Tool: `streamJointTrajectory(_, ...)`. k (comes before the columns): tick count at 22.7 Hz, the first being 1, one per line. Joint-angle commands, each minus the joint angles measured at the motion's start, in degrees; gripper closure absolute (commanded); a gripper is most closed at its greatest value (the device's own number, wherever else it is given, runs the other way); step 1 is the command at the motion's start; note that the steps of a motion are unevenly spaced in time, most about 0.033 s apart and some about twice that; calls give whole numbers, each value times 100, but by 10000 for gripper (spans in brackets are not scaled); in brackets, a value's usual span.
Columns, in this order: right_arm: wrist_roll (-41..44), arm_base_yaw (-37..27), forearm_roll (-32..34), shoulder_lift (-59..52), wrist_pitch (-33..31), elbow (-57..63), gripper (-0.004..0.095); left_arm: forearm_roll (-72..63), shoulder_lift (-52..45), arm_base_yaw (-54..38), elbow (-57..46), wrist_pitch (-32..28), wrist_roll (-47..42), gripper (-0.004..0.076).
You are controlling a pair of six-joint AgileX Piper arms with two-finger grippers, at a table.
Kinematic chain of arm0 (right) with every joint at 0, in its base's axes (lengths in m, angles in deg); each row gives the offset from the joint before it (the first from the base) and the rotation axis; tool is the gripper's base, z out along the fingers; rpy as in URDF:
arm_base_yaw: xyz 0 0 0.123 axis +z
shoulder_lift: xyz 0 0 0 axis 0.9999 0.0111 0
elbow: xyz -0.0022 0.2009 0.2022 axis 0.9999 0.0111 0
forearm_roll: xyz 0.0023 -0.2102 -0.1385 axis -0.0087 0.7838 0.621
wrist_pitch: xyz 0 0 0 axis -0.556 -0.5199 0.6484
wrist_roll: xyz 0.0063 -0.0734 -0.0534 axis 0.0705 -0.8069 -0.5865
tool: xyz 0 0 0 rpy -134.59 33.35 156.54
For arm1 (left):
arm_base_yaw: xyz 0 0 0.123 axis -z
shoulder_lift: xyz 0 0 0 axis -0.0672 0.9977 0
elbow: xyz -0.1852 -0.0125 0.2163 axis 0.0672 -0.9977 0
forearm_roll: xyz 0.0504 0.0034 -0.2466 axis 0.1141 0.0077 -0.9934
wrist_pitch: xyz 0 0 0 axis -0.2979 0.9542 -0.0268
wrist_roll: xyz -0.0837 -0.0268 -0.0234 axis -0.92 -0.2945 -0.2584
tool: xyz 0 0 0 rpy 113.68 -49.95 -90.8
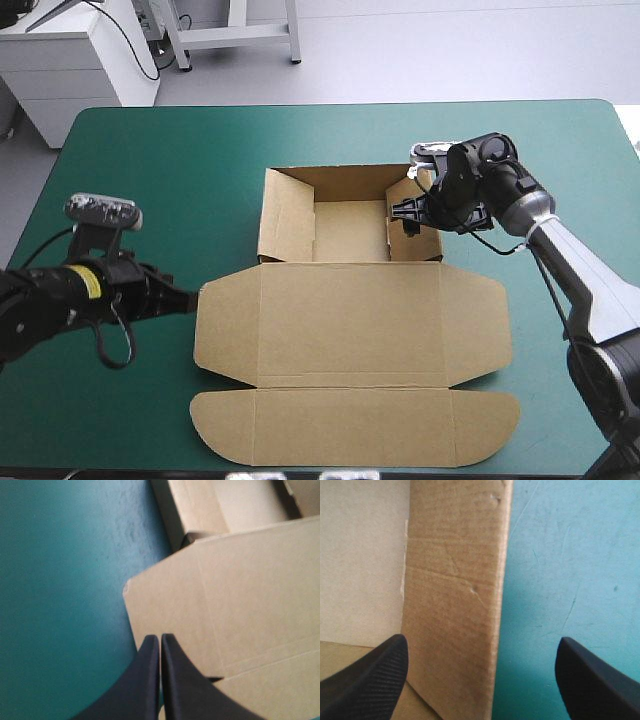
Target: Fold the box
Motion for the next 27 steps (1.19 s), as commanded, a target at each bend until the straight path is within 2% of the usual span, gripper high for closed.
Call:
streamJointTrajectory(1, 0, -4, -2, -54, 198, -70, 165, 33, -649, 39, -728, -406, 12, 732)
streamJointTrajectory(4, -37, -4, -85, 189, 172, -2, 167, 33, -1773, 39, -1987, -1279, 312, 732)
streamJointTrajectory(7, -61, -4, -142, 243, 161, 7, 167, 33, -2526, 39, -2793, -1870, 312, 732)
streamJointTrajectory(9, -76, -4, -142, 243, 161, 7, 273, 3, -3014, 39, -3271, -2232, 312, 732)
streamJointTrajectory(12, -148, -4, -142, 243, 97, 7, 917, 3, -3511, 39, -3861, -2654, 312, 732)
streamJointTrajectory(16, -302, -66, -20, 172, 50, -127, 928, -9, -3736, 39, -4186, -2725, 312, 732)
streamJointTrajectory(19, -506, -388, 26, -15, -44, -648, 928, 33, -3736, 39, -4227, -2865, 312, 732)
streamJointTrajectory(22, -880, -903, 152, -194, -270, -1219, 928, 33, -3736, 39, -4227, -2913, 312, 732)
streamJointTrajectory(27, -1073, -2200, 854, -284, -523, -1885, 928, 153, -3736, 39, -4227, -2922, 312, 732)
